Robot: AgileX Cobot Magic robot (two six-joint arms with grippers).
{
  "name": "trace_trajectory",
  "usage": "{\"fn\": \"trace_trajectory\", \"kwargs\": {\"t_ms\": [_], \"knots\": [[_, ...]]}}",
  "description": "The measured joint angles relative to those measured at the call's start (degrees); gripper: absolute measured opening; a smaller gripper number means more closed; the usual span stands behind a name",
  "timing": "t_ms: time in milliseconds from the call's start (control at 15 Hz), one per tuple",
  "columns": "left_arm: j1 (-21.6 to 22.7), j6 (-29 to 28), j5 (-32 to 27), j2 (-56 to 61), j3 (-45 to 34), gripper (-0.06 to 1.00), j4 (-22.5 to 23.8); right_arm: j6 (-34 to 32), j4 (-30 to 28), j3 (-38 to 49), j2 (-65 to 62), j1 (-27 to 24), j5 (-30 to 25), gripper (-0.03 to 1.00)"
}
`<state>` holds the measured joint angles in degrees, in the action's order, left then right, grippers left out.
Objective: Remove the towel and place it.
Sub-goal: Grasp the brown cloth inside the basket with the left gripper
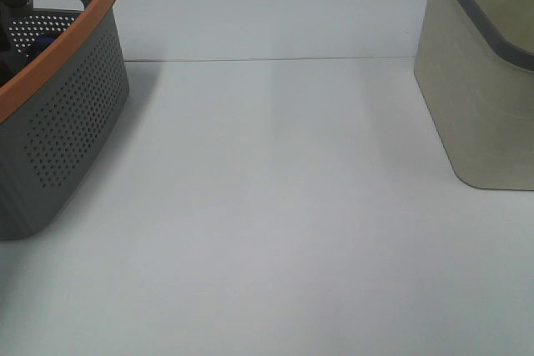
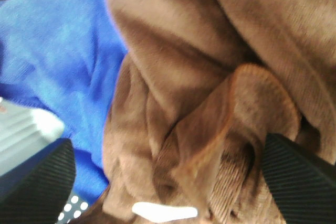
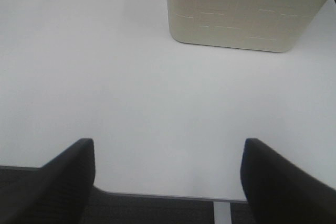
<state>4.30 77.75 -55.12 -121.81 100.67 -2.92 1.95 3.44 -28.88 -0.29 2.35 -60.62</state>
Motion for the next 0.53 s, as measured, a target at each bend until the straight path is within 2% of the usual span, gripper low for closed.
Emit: {"fn": "trace_trajectory", "kwargs": {"t_ms": [267, 533], "knots": [[-0.5, 0.2, 0.2, -0.7, 0.0, 0.76, -0.1, 0.0, 0.2, 0.0, 0.0, 0.0, 0.0, 0.76], [-0.7, 0.2, 0.2, -0.7, 0.0, 0.48, -0.1, 0.0, 0.2, 0.0, 0.0, 0.0, 0.0, 0.76]]}}
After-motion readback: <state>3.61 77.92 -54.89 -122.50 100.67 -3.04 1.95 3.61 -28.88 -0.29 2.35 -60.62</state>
